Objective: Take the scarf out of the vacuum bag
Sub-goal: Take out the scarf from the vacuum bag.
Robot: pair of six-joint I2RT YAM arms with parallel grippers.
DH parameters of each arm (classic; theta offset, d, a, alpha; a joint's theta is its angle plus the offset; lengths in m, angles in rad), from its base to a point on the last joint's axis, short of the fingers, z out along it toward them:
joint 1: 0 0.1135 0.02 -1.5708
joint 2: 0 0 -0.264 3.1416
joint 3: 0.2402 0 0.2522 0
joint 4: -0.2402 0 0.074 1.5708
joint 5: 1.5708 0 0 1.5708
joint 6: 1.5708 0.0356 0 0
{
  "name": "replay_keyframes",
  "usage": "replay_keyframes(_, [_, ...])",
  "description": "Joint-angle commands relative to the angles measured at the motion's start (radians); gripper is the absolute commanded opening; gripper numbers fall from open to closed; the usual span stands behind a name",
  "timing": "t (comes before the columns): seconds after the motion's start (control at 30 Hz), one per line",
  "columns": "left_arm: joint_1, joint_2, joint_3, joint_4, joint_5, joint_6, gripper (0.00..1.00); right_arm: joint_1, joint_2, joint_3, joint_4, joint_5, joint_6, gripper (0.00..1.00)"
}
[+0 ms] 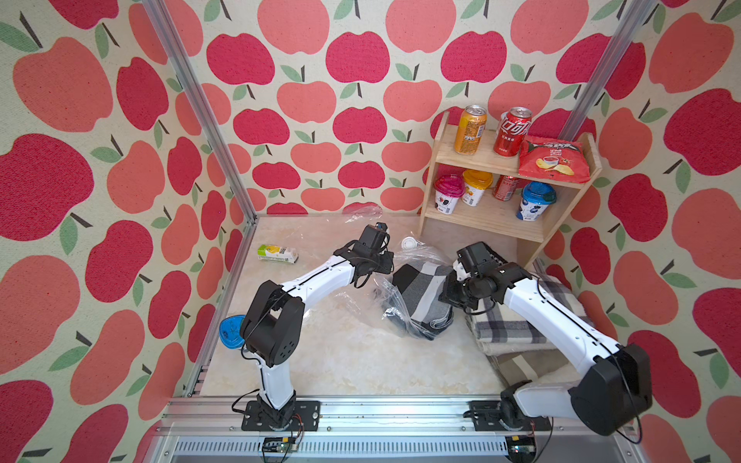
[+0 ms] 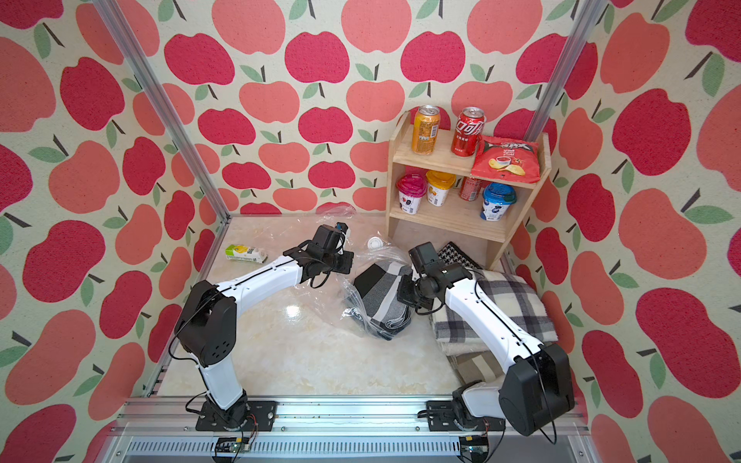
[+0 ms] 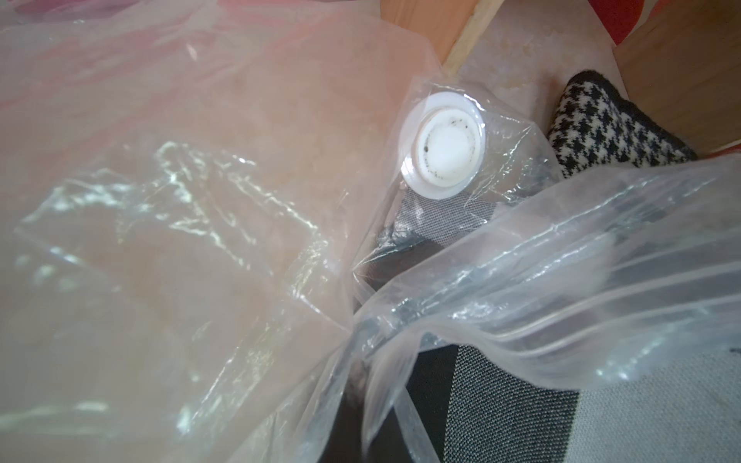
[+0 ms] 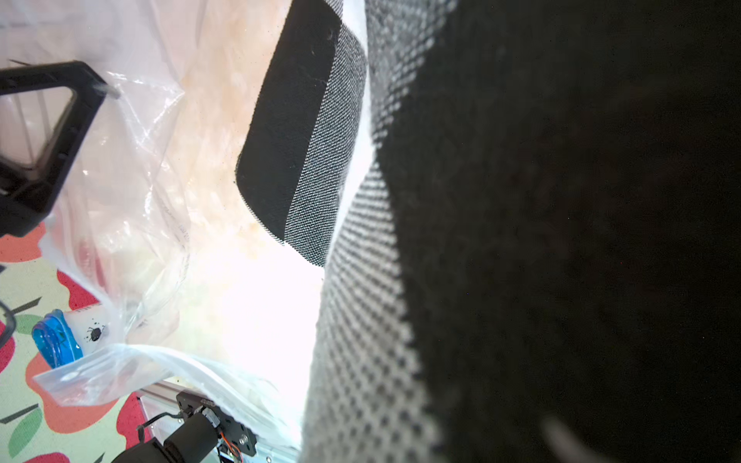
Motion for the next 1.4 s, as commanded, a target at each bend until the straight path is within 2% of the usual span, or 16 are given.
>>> replay_keyframes(0.0, [0.025,-0.048,-0.032,-0.046,-0.050,0.038,0.00,0.073,-0.002,-0.070,0.259,-0.002,0.118,0.00])
replay_keyframes(0.17, [0.080,-0.088,-0.049,-0.057,-0.055,0.042,0.00,0.139,0.035,-0.121,0.486,0.048,0.203,0.00])
replay_keyframes(0.3, [0.109,-0.112,-0.054,-0.063,-0.058,0.040,0.00,0.136,0.105,-0.084,0.479,0.039,0.214,0.02])
replay_keyframes(0.33, [0.109,-0.116,-0.054,-0.064,-0.050,0.040,0.00,0.136,0.123,-0.059,0.434,0.044,0.206,0.07])
replay_keyframes(0.37, [0.107,-0.116,-0.053,-0.066,-0.042,0.040,0.00,0.136,0.134,-0.039,0.391,0.058,0.193,0.17])
replay_keyframes(0.43, [0.097,-0.108,-0.050,-0.074,-0.035,0.037,0.00,0.135,0.128,-0.008,0.301,0.100,0.167,0.47])
replay_keyframes(0.47, [0.091,-0.105,-0.050,-0.076,-0.034,0.038,0.00,0.137,0.113,-0.002,0.268,0.125,0.161,0.57])
replay_keyframes(0.53, [0.077,-0.098,-0.056,-0.075,-0.038,0.033,0.00,0.137,0.063,0.005,0.191,0.187,0.143,0.72])
replay_keyframes(0.63, [0.067,-0.093,-0.075,-0.060,-0.033,0.023,0.00,0.136,-0.013,0.009,0.101,0.241,0.126,0.84])
replay_keyframes(0.8, [0.056,-0.083,-0.080,-0.050,-0.013,0.026,0.00,0.131,-0.113,-0.041,0.073,0.158,0.167,0.87])
replay_keyframes(0.93, [0.048,-0.084,-0.087,-0.044,-0.001,0.034,0.00,0.139,-0.189,-0.136,0.140,0.055,0.279,0.88])
replay_keyframes(1.1, [0.041,-0.084,-0.098,-0.034,0.005,0.040,0.00,0.204,-0.274,-0.302,0.300,-0.005,0.479,0.88])
replay_keyframes(1.37, [0.034,-0.081,-0.100,-0.034,0.008,0.049,0.00,0.337,-0.353,-0.527,0.549,0.064,0.794,0.88])
